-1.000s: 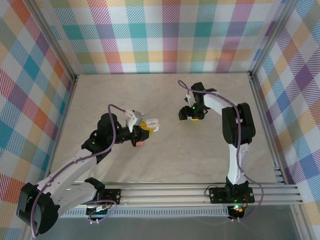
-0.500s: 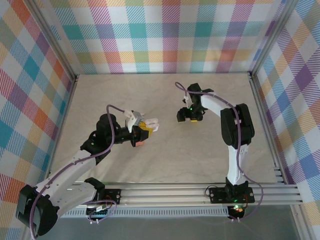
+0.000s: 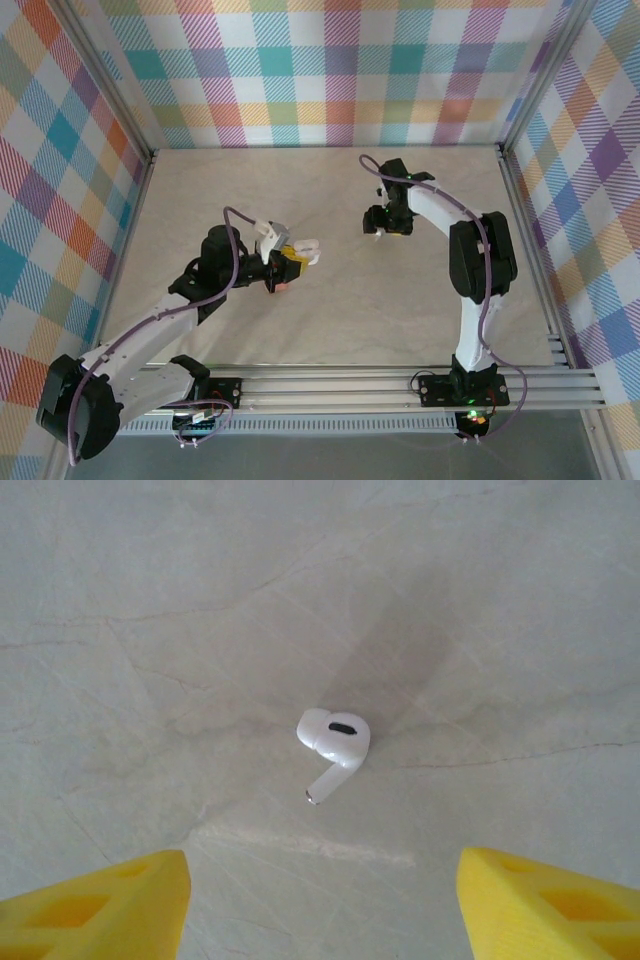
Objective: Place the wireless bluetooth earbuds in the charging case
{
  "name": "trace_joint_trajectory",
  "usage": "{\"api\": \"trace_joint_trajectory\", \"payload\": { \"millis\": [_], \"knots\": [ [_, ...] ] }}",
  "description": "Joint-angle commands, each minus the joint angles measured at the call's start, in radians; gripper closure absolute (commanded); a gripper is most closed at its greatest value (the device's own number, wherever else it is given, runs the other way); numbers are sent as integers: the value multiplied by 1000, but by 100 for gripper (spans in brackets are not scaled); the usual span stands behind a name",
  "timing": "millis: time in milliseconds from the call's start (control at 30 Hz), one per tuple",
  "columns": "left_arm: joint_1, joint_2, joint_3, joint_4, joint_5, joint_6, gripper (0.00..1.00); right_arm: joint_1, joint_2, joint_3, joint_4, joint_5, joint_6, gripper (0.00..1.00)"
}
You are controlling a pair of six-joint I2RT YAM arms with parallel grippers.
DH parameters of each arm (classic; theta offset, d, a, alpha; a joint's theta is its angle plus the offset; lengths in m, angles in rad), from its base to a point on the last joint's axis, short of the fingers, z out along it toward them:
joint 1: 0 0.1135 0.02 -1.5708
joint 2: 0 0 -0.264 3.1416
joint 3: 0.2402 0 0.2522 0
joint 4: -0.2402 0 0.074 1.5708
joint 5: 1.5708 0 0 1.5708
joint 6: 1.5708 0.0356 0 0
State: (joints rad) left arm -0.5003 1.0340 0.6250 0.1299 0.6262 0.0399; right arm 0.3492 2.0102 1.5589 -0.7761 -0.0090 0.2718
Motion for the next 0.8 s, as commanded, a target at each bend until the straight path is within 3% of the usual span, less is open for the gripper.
{"api": "trace_joint_trajectory", "payload": {
  "millis": [0,367,767],
  "knots": [
    [11,15,34,90,15,-26,100,2,36,61,-21,9,22,32],
    [11,55,34,133,20,-43,100,6,114,125,-65,19,22,45],
    [11,74,40,137,24,-41,100,17,169,188,-99,38,43,50]
  ]
}}
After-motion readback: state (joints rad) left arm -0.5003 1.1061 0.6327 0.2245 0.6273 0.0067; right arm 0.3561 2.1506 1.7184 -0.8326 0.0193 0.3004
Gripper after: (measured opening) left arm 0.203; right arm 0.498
